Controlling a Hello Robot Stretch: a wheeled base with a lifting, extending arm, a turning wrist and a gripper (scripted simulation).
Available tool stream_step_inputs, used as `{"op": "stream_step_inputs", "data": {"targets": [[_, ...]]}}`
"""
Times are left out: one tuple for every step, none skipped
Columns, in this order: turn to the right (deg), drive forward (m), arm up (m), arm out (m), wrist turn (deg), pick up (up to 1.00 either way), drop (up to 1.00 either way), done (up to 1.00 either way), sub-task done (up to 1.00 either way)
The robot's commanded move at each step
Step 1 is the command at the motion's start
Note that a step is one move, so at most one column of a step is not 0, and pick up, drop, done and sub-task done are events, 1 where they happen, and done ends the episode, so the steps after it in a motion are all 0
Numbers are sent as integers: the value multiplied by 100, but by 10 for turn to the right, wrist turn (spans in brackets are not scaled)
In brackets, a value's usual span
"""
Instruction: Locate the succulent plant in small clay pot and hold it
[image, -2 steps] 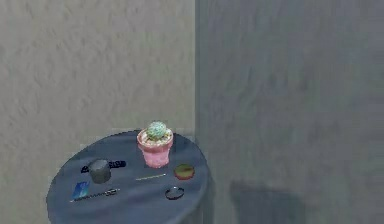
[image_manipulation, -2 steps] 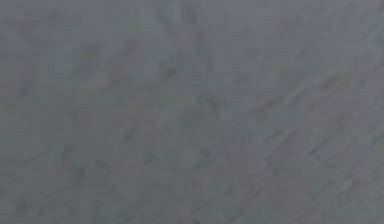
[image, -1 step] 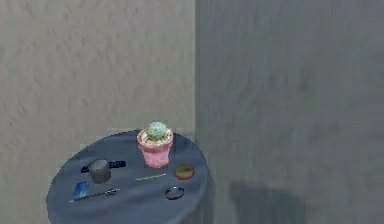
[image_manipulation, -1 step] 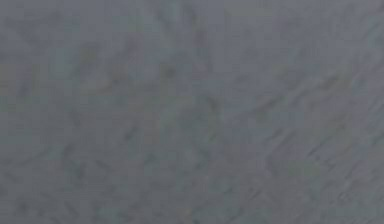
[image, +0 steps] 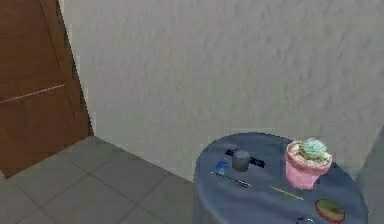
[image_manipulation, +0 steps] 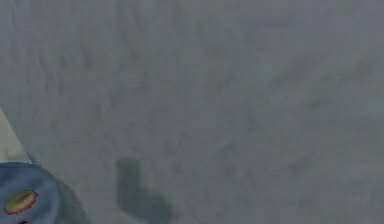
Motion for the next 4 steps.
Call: {"op": "stream_step_inputs", "data": {"targets": [[-450, 0, 0, 0, 0, 0, 0, 0, 0], [-390, 0, 0, 0, 0, 0, 0, 0, 0], [0, 25, 0, 0, 0, 0, 0, 0, 0], [330, 0, 0, 0, 0, 0, 0, 0, 0]]}}
